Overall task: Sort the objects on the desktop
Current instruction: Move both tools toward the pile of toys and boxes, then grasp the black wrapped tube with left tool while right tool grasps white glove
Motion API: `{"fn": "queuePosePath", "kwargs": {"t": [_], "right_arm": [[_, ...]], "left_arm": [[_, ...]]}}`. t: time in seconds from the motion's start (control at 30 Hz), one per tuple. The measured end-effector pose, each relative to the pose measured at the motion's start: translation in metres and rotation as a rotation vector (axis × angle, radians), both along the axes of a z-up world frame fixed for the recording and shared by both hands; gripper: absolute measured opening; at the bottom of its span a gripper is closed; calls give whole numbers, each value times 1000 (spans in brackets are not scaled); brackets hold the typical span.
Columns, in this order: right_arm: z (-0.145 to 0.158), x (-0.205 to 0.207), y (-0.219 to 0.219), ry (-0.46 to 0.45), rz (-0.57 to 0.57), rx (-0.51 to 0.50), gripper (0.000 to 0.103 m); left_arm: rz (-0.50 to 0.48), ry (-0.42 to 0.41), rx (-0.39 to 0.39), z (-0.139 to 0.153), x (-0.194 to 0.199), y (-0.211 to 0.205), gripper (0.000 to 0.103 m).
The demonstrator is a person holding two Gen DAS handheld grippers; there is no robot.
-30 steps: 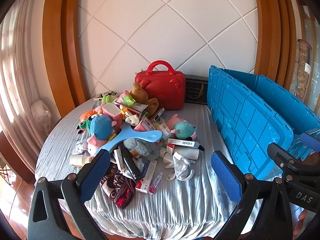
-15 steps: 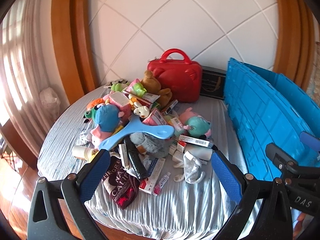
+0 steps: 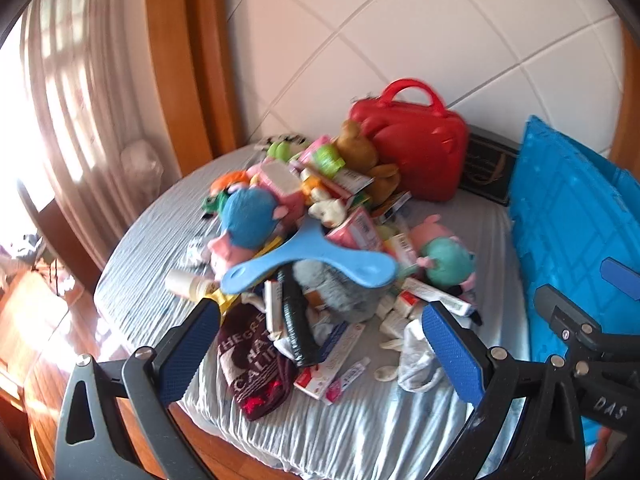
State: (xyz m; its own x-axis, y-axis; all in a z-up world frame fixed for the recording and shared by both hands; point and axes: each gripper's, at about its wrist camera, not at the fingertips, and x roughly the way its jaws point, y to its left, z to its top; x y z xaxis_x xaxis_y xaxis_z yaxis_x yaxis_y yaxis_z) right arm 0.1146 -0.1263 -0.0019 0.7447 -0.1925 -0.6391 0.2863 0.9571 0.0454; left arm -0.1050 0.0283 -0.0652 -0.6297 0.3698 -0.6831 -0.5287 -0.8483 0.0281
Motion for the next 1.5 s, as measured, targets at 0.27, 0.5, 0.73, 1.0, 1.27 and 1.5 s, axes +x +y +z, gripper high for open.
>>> {"fn": "queuePosePath", "kwargs": {"t": [0.27,0.5,0.73,1.0,1.27,1.5], "right_arm": [[-61,57,0,148,21,77,103],[-120,83,-6,316,-43,118,103],[-151,88,-10,386,-102,148,103],[-164,95,-13,418,-149,159,103],[-170,96,-23,417,-179,187,103],[-177,98,-30,417,-167,213,103]], "left_arm": [[-64,-101,-120,-79,-82,-44,103],[-108,-222,-183,-136,-121,-51,103],[-203,-248,-188,-154,-128,-37,102],[-407,-248,-174,-155,-123,-3,102],[-539,-229,-207,-166,-98,38,92],[-565,-220,-287,-193,-92,64,65]]}}
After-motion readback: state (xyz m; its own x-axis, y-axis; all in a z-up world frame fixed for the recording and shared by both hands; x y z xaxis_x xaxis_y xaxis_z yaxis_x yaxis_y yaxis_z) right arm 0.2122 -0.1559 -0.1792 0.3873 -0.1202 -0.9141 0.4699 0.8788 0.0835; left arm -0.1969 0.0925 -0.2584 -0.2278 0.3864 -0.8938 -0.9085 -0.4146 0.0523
